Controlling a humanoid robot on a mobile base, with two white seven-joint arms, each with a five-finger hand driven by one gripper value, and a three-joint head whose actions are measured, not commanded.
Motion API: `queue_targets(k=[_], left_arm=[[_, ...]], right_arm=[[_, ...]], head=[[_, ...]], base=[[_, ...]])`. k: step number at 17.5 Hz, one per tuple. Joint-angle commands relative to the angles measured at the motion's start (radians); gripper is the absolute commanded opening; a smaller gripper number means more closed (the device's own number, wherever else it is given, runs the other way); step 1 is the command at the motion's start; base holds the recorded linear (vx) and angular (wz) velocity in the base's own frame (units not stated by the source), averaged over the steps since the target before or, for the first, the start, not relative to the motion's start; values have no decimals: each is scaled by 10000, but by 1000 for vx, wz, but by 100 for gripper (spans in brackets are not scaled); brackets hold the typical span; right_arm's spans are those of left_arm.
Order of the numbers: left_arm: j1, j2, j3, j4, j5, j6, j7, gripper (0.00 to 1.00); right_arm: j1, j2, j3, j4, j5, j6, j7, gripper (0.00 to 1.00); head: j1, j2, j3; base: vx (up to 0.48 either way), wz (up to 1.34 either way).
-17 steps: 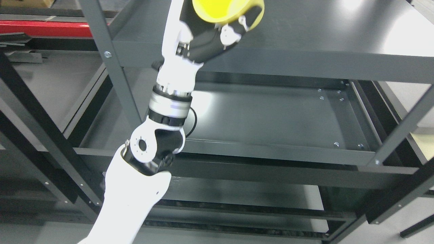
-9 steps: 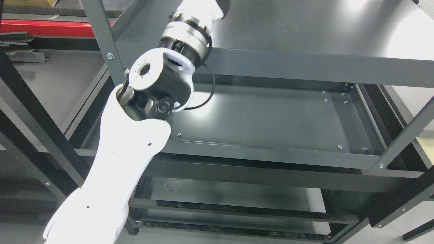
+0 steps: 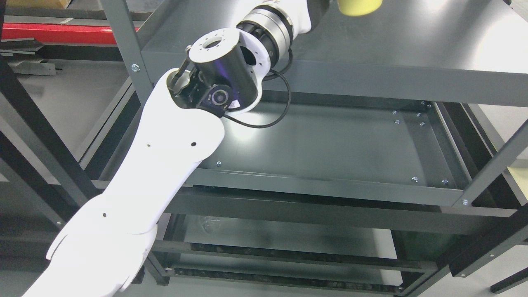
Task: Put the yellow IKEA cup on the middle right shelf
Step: 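Set the cup down on the shelf and open the left hand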
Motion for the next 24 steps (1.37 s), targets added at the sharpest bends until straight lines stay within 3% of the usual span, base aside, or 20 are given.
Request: queue_targets(k=[1,3,6,13,24], left_arm=[[-261,175,-1309,1092,-202,1028,7,42],[-261,175,-1433,985,-373,1660,-9,61],[-246,175,-1357,969,-389,1678,-24,66],[-246,175,-638,786,-817,1647,-132,97],[-154,175,223,18,-1125,483,-132,99]], right_arm=[[138,-175,169,0,-246,8,8,99],[138,-175,169,0,-246,8,8,99],[138,-175,169,0,-246,8,8,99],[138,-175,169,0,-246,8,8,99],[138,-175,169,0,-246,8,8,99]], head=[[0,0,0],[0,0,0],[0,0,0],[0,0,0],[0,0,0]], base=[[0,0],[0,0],[3,3],[1,1],[-1,4]])
